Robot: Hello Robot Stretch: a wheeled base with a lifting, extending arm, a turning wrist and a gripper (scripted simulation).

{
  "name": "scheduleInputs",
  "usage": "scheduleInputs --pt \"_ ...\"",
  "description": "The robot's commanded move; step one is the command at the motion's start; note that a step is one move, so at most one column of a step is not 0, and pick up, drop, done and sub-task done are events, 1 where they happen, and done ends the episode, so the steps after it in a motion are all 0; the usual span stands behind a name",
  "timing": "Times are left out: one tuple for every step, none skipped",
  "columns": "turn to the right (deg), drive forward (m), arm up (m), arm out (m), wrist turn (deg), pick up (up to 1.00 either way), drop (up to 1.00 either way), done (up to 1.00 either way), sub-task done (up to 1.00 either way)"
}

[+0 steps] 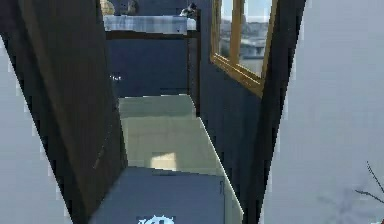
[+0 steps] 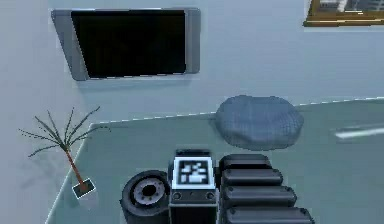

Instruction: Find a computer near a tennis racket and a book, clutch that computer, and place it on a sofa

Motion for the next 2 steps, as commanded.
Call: scheduleInputs --pt "0.0 1.00 0.00 0.00 0.0 0.00 0.00 0.00 0.00" --pt "-3.0 0.00 0.00 0.00 0.0 0.00 0.00 0.00 0.00"
